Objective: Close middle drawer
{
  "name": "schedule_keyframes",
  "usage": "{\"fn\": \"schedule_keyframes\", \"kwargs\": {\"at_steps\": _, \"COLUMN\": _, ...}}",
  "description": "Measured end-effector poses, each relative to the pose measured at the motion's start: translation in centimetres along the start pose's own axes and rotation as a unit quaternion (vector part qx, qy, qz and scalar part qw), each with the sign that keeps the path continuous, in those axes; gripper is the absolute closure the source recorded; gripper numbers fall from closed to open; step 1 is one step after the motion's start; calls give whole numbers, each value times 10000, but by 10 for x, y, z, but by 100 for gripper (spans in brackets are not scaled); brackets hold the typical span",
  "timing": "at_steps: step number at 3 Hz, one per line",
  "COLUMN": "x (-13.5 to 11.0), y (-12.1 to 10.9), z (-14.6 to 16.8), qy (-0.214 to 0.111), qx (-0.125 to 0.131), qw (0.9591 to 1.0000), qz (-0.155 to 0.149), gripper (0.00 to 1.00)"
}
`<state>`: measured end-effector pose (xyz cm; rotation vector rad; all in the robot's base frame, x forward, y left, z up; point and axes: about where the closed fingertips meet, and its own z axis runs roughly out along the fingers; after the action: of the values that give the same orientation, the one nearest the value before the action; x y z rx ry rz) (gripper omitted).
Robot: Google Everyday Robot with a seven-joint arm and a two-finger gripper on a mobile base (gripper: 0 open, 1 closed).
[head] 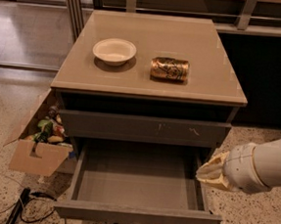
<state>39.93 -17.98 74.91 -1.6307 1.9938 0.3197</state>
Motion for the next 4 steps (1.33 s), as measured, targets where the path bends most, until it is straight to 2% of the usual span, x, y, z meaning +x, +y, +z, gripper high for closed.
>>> {"fn": "schedule_keyframes", "kwargs": {"at_steps": 1, "x": 47, "y": 14, "z": 55, "qy": -245, "qx": 259, "qw": 9990, "qz": 255, "gripper": 100}}
{"fn": "schedule_keyframes", "kwargs": {"at_steps": 2, "x": 46, "y": 15, "z": 56, "qy": -253, "qx": 245, "qw": 9991, "qz": 230, "gripper": 100}}
{"fn": "schedule_keyframes", "kwargs": {"at_steps": 3, "x": 49, "y": 40, "z": 100, "qy": -436, "qx": -212, "qw": 9982, "qz": 349, "gripper": 100}}
{"fn": "schedule_keyframes", "kwargs": {"at_steps": 4, "x": 60, "y": 66, "z": 151, "qy": -627, "qx": -610, "qw": 9949, "qz": 502, "gripper": 100}}
